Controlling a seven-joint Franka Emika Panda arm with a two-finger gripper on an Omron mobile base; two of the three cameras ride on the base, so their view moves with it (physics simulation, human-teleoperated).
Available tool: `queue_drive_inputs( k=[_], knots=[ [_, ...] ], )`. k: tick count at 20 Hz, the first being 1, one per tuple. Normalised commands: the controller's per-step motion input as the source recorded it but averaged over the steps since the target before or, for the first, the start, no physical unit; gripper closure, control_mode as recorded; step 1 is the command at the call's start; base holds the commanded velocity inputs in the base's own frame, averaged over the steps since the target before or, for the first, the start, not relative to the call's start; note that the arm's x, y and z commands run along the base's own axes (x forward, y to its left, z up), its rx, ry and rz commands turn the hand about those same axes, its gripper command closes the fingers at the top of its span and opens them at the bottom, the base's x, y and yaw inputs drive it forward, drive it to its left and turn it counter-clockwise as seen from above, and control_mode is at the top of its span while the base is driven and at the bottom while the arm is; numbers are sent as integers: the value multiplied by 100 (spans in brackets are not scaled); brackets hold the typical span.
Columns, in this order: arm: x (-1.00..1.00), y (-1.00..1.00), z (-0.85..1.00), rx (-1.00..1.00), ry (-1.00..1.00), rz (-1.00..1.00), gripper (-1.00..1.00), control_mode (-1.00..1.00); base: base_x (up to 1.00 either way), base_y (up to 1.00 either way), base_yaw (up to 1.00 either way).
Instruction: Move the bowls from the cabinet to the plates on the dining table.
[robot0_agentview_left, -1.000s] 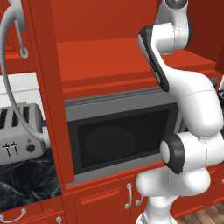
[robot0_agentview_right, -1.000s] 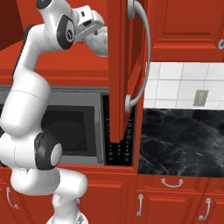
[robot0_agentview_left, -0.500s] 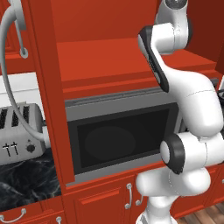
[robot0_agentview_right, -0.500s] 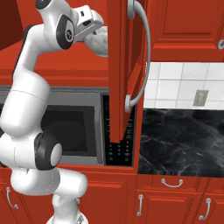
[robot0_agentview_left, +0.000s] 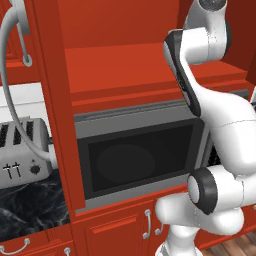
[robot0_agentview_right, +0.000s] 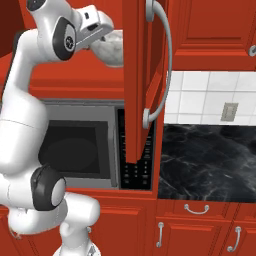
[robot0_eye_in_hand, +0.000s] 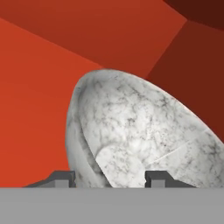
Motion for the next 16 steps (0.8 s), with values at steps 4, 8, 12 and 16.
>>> queue_drive_inputs(
  k=[4,8,12,16],
  knots=[
    [-57,1,5,0,-3,0,100,-100,0,0,0],
    [-43,3,10,0,-4,0,100,-100,0,0,0],
    [-43,12,12,0,-6,0,100,-100,0,0,0],
    [-41,21,17,0,-3,0,100,-100,0,0,0]
  ],
)
